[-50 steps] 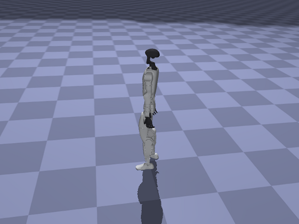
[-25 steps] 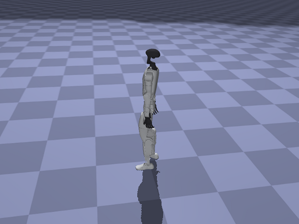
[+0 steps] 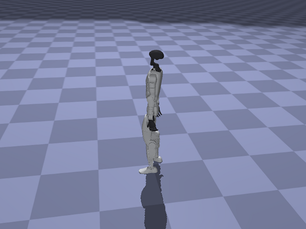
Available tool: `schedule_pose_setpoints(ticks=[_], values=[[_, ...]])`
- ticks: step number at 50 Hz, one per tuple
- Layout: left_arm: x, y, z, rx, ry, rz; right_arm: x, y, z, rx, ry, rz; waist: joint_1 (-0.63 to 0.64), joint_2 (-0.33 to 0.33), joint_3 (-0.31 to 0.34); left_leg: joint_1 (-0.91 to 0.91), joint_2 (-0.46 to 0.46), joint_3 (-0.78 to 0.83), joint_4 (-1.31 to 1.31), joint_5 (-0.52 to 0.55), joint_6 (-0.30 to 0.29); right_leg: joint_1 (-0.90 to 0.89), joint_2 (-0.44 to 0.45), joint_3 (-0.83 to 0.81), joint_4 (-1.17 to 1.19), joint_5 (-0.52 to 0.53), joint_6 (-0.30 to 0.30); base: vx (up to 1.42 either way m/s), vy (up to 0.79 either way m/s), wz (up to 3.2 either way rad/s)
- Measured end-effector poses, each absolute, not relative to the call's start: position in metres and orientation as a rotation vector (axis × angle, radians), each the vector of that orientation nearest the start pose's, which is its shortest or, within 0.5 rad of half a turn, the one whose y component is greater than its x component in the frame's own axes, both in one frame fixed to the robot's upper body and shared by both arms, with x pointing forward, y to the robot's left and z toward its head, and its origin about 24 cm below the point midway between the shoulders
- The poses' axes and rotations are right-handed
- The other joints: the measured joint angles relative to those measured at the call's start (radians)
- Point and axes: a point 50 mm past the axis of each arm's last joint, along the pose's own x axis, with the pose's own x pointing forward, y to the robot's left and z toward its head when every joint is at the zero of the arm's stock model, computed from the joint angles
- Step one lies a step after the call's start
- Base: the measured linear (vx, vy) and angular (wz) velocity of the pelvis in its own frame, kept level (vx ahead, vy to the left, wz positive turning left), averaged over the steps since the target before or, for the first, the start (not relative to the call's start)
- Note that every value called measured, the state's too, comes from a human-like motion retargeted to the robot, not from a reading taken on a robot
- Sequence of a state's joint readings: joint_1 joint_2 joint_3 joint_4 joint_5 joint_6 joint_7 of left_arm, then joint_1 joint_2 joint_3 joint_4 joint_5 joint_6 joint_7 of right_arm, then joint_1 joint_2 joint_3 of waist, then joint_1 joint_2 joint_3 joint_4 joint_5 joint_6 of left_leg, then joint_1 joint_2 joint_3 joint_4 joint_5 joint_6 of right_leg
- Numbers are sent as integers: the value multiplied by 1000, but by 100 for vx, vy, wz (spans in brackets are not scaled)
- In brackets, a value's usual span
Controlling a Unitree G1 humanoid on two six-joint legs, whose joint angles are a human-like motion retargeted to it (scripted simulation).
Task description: Upper body actions
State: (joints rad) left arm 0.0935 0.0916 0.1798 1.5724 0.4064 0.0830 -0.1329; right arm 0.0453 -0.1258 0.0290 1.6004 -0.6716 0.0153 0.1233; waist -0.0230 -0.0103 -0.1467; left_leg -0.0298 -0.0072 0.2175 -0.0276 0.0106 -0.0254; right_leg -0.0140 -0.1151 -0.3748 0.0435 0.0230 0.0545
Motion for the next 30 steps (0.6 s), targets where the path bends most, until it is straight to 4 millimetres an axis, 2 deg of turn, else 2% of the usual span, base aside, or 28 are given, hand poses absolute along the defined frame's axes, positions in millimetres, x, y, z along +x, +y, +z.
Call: schedule_pose_setpoints(ticks=[30], values=[[-39, 182, -178, 116, 1763, -186, -20, -198, -177, -539, 1668, 549, 2, 1, -6, 1, 2, 10, 0, -3, 0, -2, 4, 7, -2, 2, -2, 0, 0, 0]])
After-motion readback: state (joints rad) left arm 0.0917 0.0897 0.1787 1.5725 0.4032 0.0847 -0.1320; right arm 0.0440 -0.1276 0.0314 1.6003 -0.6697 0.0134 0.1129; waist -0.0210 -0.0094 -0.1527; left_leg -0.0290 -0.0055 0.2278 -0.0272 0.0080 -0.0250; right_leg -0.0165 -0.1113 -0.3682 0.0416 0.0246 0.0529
